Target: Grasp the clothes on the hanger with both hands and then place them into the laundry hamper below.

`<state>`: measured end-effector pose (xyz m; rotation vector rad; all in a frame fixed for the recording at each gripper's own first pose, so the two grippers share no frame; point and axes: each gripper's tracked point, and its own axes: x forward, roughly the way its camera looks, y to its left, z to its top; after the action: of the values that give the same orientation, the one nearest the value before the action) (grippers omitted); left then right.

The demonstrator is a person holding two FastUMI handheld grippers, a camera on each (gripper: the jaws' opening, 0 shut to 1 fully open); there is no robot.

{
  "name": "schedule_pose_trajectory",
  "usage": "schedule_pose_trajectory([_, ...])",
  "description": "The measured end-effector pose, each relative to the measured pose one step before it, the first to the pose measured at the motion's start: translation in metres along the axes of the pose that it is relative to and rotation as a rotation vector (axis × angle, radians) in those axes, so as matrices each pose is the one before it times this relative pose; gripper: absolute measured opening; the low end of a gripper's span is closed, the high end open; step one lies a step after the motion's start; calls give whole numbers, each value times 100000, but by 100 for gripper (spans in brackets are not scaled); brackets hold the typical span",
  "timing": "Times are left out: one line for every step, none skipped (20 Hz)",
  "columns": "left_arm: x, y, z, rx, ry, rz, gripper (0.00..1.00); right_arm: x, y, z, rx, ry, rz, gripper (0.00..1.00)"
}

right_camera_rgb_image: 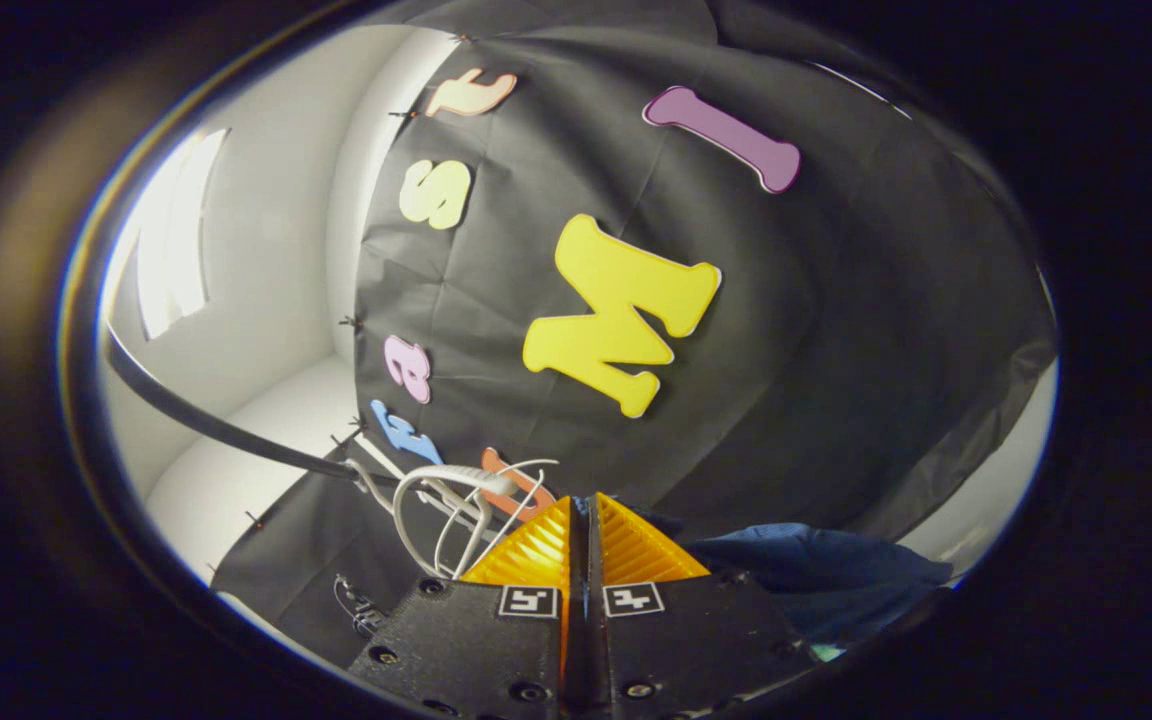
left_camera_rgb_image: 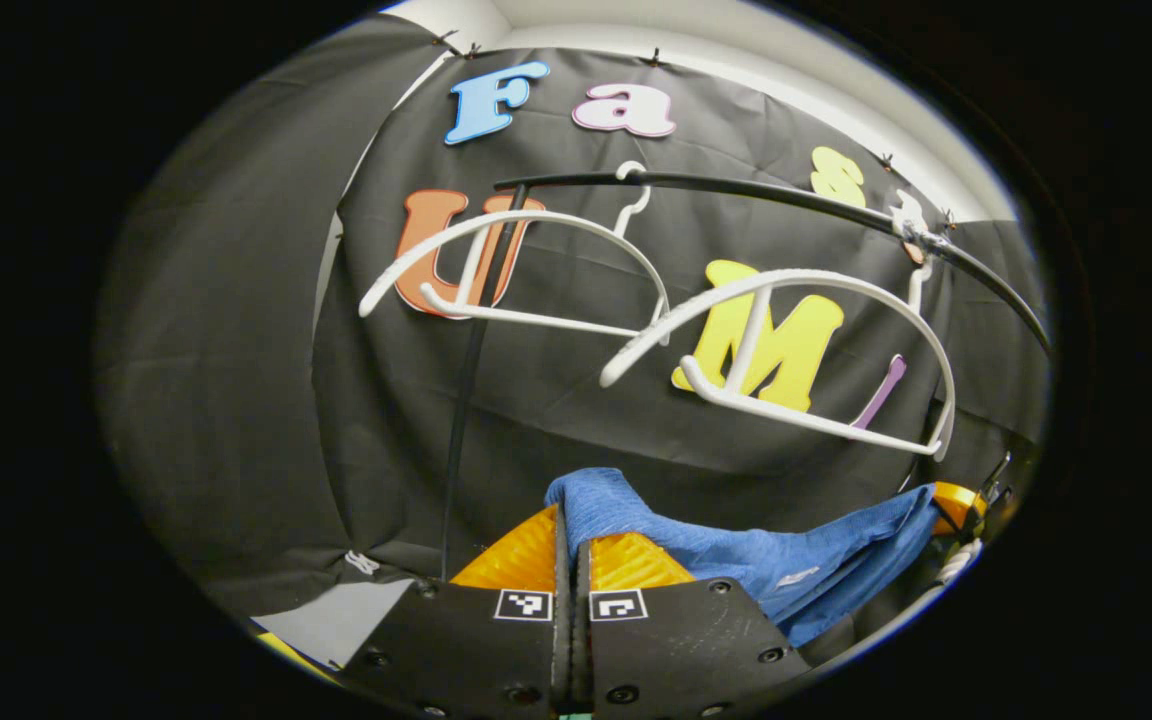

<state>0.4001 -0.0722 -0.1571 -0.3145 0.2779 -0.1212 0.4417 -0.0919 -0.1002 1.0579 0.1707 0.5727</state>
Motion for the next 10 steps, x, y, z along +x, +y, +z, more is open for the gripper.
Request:
schedule_pose_trajectory([-194, -50, -176, -441, 705, 48, 0, -49, 201, -298, -265, 625, 142, 4])
schedule_pose_trajectory([-234, -8, -74, -182, 397, 247, 0, -20, 311, -213, -248, 495, 53, 4])
schedule_pose_trajectory([-247, 77, -27, -125, 123, 146, 0, -157, 293, -278, -779, 381, -98, 4])
schedule_pose_trajectory([-322, -107, 91, -303, 150, -322, 0, -165, 385, -386, -715, 398, 43, 4])
schedule_pose_trajectory([-326, -191, 147, -338, 376, -173, 0, -60, 535, -330, -647, 634, 329, 4])
schedule_pose_trajectory([-415, -120, 132, -234, 657, 10, 0, -73, 684, -396, -1244, 244, 151, 4])
schedule_pose_trajectory([-319, -163, 61, 91, 502, -183, 0, 53, 622, -494, -2325, 197, -532, 4])
schedule_pose_trajectory([-524, -256, -54, 223, 870, -557, 4, 4, 796, -761, -2208, 941, 366, 4])
schedule_pose_trajectory([-454, -449, 0, -559, 766, -959, 4, 57, 979, -752, -1406, 1048, 745, 4])
schedule_pose_trajectory([-496, -312, -157, -801, 1155, -418, 0, 344, 1026, -633, -410, 1018, 794, 1])
